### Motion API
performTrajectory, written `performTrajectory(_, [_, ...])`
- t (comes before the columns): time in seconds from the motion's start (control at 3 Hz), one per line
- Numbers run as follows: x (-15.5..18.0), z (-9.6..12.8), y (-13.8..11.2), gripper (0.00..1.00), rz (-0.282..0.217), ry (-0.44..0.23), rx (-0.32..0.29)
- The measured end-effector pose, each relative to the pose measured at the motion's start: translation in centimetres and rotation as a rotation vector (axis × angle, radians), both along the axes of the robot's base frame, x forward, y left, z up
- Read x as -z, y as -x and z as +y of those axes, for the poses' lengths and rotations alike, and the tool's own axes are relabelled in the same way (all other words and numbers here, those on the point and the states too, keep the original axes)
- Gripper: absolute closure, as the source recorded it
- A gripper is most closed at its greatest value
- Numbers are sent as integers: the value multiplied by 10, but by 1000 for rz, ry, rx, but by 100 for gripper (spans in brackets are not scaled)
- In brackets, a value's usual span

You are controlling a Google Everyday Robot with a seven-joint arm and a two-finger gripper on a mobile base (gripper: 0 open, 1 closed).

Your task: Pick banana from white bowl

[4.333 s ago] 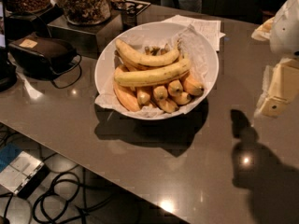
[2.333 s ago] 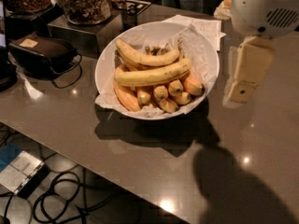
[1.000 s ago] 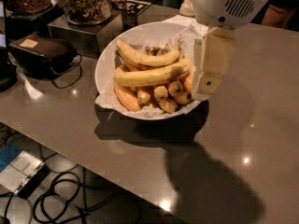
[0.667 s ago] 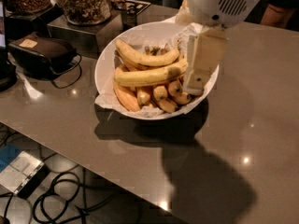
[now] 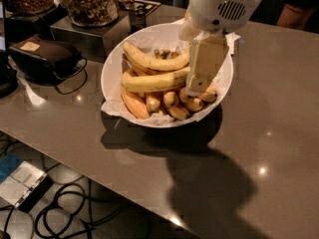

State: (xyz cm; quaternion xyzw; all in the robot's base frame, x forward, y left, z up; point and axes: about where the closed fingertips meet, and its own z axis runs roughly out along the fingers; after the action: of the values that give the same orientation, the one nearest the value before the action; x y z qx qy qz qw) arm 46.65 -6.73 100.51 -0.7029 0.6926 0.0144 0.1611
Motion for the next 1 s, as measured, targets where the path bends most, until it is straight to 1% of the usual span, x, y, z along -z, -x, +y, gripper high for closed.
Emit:
performTrajectory(0.33, [7,5,-5,24,18,10,-11])
performTrajectory(0.67, [12,11,-9,30,29,17,-28])
performTrajectory(1.0, [16,14,-12,42,39,22,-35])
